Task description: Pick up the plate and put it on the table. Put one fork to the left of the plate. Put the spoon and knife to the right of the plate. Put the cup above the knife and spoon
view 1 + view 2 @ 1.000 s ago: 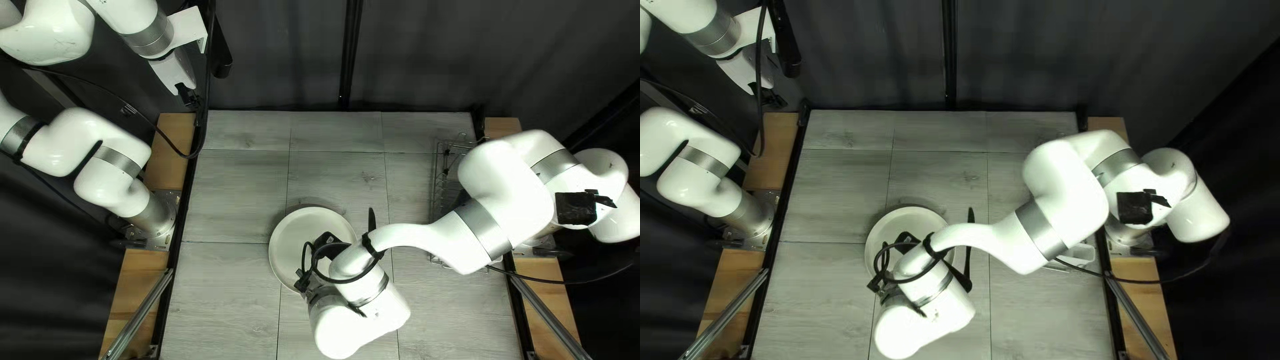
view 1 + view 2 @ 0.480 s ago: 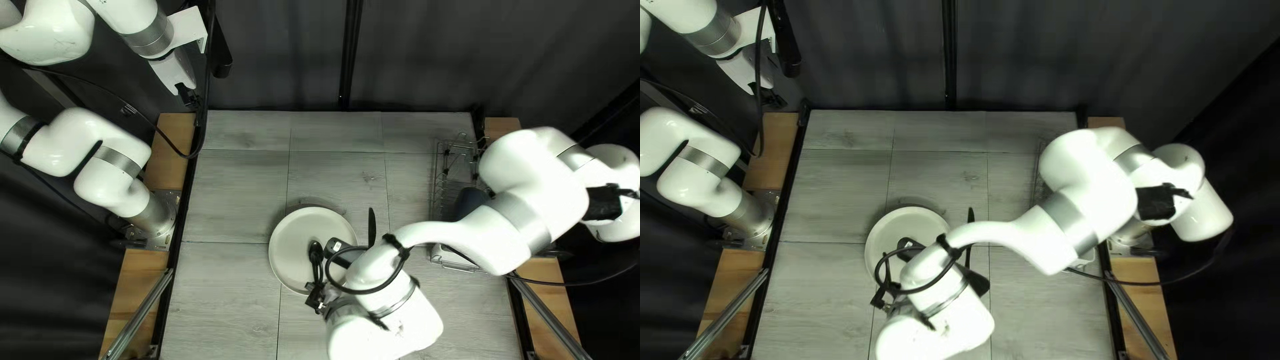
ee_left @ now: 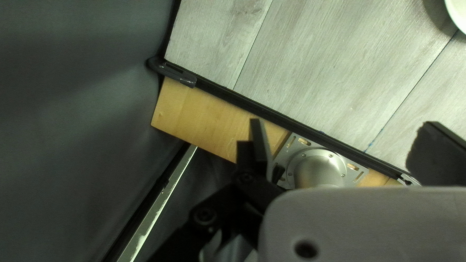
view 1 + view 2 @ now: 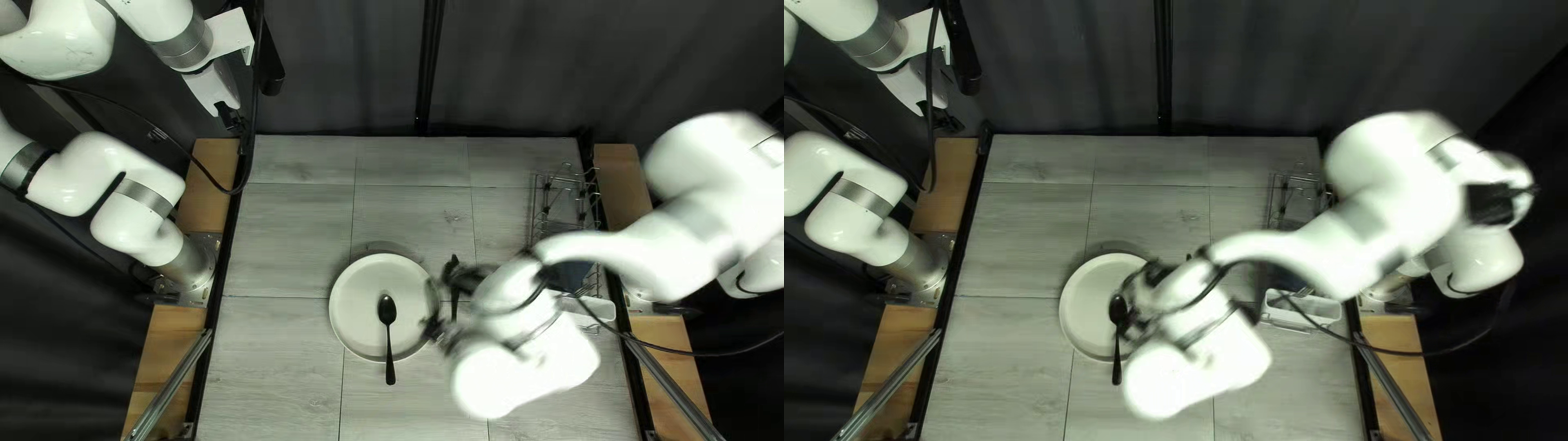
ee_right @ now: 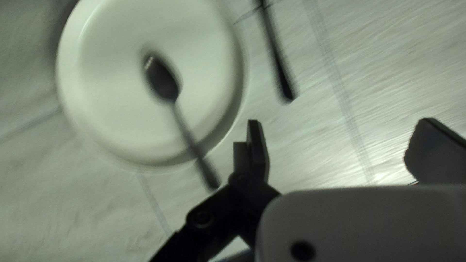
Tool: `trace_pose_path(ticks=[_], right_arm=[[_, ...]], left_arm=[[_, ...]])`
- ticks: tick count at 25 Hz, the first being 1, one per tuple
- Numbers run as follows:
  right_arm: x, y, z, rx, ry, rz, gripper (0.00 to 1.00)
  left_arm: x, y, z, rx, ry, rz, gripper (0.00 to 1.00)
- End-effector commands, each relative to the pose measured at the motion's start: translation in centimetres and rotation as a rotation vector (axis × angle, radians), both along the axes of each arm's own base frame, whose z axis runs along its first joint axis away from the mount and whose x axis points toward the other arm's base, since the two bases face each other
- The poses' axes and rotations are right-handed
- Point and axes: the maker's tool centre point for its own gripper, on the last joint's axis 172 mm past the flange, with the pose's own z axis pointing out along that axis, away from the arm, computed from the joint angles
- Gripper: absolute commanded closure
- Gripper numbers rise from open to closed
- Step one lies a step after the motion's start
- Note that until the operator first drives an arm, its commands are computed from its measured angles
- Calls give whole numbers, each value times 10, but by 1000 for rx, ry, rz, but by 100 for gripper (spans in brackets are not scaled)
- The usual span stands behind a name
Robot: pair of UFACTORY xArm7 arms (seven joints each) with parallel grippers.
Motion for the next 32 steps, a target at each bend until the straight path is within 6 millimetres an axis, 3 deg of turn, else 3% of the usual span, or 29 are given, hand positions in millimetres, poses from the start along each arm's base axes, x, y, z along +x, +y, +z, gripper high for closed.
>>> trace_pose_path(ticks=[1, 9, 21, 26, 27, 28, 32], right_arm=[[-50, -4, 1, 42, 41, -108, 0], [-118, -13, -17, 62, 161, -317, 0], [-164, -54, -62, 48, 268, -522, 0], [-179, -69, -72, 20, 292, -598, 0], [-181, -71, -73, 17, 295, -606, 7], [-183, -72, -76, 12, 303, -621, 98], [-183, -67, -74, -16, 320, -661, 100]], left_arm=[[0, 0, 0, 0, 0, 0, 0], [0, 0, 0, 0, 0, 0, 0], [0, 0, 0, 0, 0, 0, 0], [0, 0, 0, 0, 0, 0, 0], [0, 0, 0, 0, 0, 0, 0], [0, 0, 0, 0, 0, 0, 0], [0, 0, 0, 0, 0, 0, 0]])
